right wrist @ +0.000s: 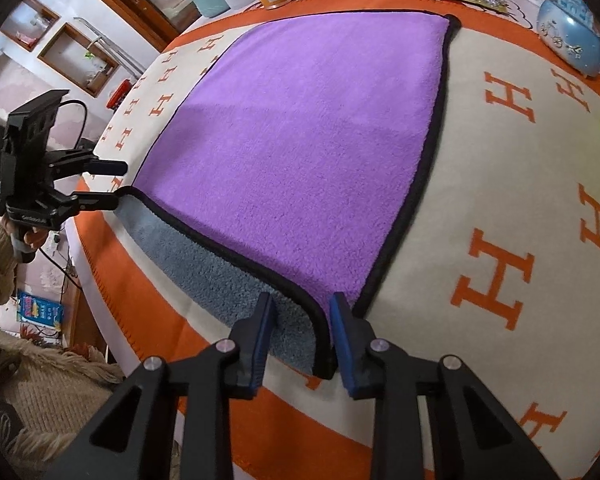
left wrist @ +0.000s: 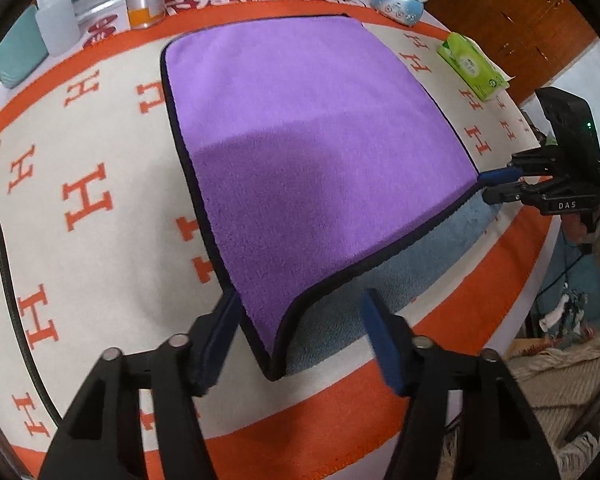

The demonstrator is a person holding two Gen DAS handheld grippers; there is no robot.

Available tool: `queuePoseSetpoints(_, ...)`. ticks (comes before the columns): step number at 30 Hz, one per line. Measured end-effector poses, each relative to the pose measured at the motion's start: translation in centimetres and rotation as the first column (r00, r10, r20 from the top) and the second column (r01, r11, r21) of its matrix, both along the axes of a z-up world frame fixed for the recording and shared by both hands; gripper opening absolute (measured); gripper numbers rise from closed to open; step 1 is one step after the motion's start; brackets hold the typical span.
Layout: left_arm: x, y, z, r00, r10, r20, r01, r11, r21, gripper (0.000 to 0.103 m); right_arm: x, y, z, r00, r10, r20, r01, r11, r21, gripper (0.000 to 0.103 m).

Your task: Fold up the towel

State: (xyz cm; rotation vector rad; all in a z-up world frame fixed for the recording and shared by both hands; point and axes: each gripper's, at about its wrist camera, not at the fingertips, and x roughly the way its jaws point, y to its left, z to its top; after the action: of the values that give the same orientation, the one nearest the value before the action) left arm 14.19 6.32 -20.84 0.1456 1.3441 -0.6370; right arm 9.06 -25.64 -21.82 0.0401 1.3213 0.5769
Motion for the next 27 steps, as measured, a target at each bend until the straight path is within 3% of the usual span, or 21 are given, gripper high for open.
queuePoseSetpoints(6, 0.0, -0.2, -0.8, 0.998, -0.031, -0.048, 0.03, 0.999, -0.01, 0.053, 0.2, -0.4, -0.1, 1.0, 0.016, -0.009, -0.016, 1.0, 0.014, 0.029)
queuePoseSetpoints(11, 0.0, -0.3, -1.1, 0.994, -0.056, -0.089, 0.055, 0.998, -0.01, 0.037, 0.3, -0.7, -0.1, 1.0, 0.014, -0.013, -0.014, 1.0, 0.021, 0.027)
queuePoseSetpoints(17, -0.4, -0.2, -1.1, 0.991, -0.083, -0.106, 0.083, 0.997, -0.005, 0.033, 0.2, -0.7, -0.2, 1.0, 0.012, -0.012, -0.012, 1.0, 0.026, 0.026)
queuePoseSetpoints(23, -0.4, 0.0, -1.3, 0.99, -0.08, -0.113, 0.082, 0.997, 0.011, 0.011, 0.3, -0.6, -0.2, 1.0, 0.015, -0.015, -0.014, 1.0, 0.021, 0.018)
queuePoseSetpoints(27, -0.7, -0.4, -1.0, 0.992, -0.098, -0.085, 0.102, 0.994, 0.04, 0.008, 0.0, -0.5, -0.3, 1.0, 0.022, -0.008, -0.022, 1.0, 0.002, 0.009)
